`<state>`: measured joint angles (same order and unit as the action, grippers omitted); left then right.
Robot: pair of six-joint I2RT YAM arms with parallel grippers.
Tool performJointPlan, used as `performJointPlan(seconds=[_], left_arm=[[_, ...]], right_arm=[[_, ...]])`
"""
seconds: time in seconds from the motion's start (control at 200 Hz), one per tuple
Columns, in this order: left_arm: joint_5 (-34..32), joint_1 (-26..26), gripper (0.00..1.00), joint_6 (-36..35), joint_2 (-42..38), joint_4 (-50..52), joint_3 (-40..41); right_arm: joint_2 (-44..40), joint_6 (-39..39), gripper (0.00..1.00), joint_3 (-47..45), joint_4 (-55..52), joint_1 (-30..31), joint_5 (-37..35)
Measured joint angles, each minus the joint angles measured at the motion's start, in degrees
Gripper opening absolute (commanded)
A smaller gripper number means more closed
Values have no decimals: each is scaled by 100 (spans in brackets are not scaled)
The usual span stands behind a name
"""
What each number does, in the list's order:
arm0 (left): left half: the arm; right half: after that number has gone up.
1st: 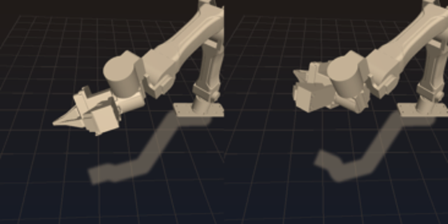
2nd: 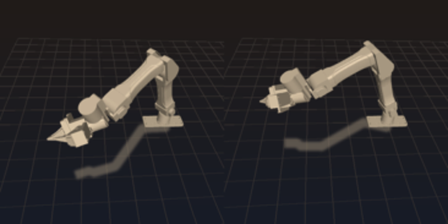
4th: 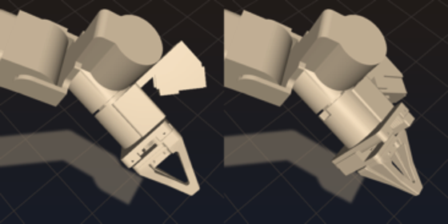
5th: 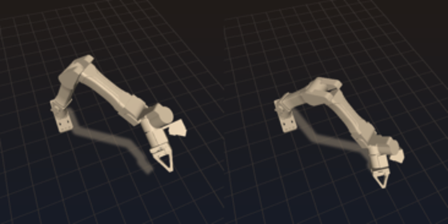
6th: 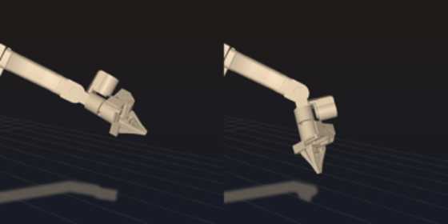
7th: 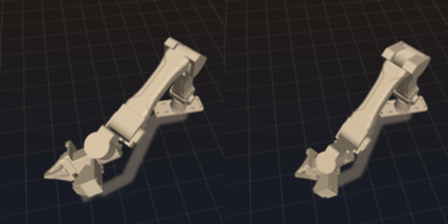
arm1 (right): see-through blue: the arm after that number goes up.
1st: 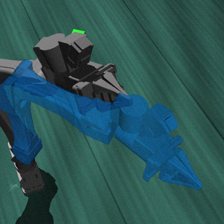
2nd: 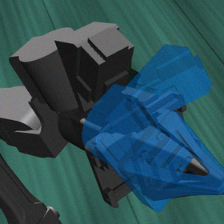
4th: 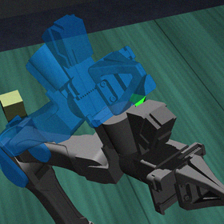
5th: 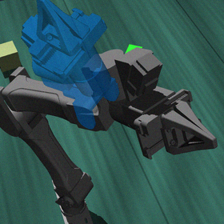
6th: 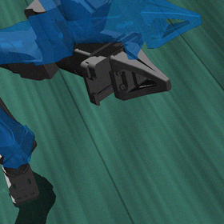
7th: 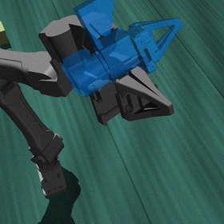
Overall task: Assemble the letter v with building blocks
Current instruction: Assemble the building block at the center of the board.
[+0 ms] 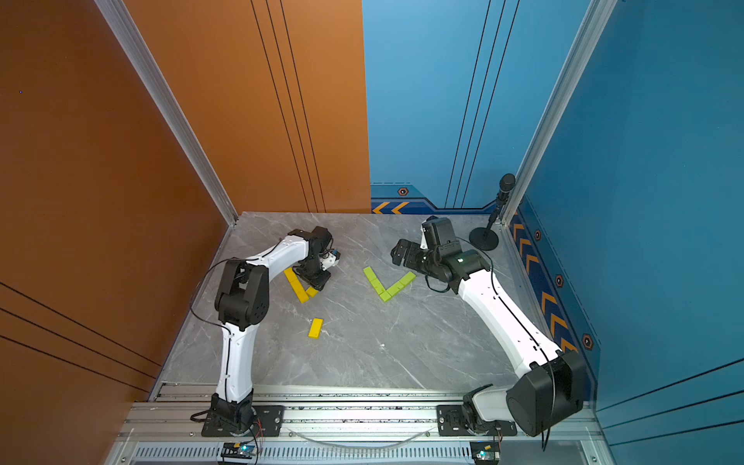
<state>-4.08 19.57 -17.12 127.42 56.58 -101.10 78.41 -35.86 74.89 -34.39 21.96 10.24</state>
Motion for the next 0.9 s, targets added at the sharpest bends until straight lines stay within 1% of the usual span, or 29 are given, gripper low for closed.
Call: performJointPlan(seconds=[0.065,0.421,0.896], left_arm=[[0,0,37,-44,-15,-7,24],[-4,0,36,-240,-142,-61,225],[-7,0,39,-431,-142,-85,225]], right_arm=[[-17,-15,100,-9,9,-15,-2],[-52,-63,100,-26,20,-63,9],[-52,-188,100,-39,57,-63,44]])
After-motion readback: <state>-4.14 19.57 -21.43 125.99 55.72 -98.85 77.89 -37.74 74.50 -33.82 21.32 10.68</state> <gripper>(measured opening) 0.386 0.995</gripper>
